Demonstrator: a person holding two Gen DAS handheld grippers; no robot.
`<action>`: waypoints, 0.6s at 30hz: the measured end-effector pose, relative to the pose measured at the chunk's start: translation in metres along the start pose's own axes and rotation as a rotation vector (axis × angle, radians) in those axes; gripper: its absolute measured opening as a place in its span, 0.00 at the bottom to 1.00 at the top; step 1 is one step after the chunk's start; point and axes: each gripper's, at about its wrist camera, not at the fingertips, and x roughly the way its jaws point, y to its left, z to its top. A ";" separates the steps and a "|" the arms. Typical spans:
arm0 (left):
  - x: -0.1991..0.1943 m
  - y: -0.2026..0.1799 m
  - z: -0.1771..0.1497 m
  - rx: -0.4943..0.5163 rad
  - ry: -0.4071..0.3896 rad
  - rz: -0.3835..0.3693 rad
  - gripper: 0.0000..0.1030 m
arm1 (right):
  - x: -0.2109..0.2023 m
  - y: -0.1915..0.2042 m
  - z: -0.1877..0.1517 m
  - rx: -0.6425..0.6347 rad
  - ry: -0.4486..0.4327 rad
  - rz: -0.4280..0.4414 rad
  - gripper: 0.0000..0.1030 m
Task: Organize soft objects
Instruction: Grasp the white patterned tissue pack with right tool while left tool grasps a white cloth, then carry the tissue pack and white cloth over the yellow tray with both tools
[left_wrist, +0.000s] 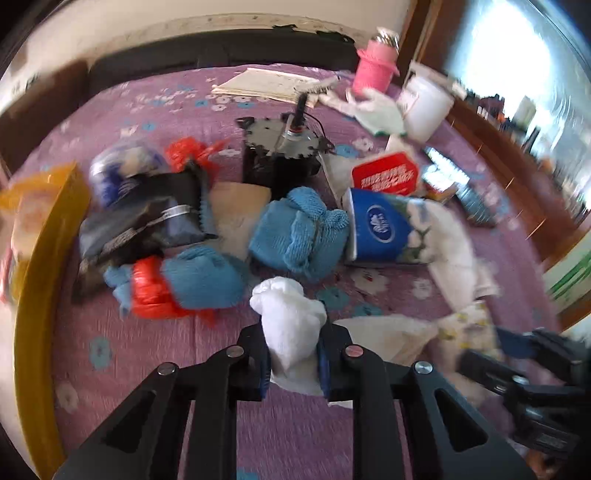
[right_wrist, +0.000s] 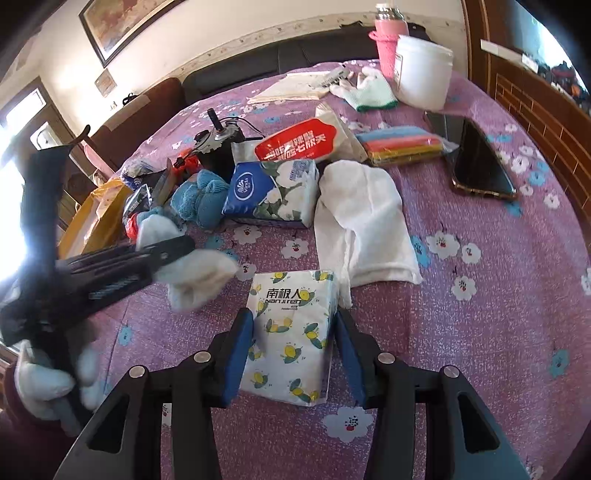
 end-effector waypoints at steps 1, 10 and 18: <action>-0.008 0.005 -0.003 -0.015 -0.016 -0.014 0.18 | -0.001 0.001 0.000 -0.006 -0.005 -0.001 0.43; -0.107 0.071 -0.029 -0.192 -0.172 -0.077 0.18 | -0.017 0.030 0.004 -0.068 -0.056 0.033 0.38; -0.187 0.149 -0.048 -0.340 -0.338 -0.012 0.19 | -0.042 0.090 0.017 -0.171 -0.128 0.120 0.38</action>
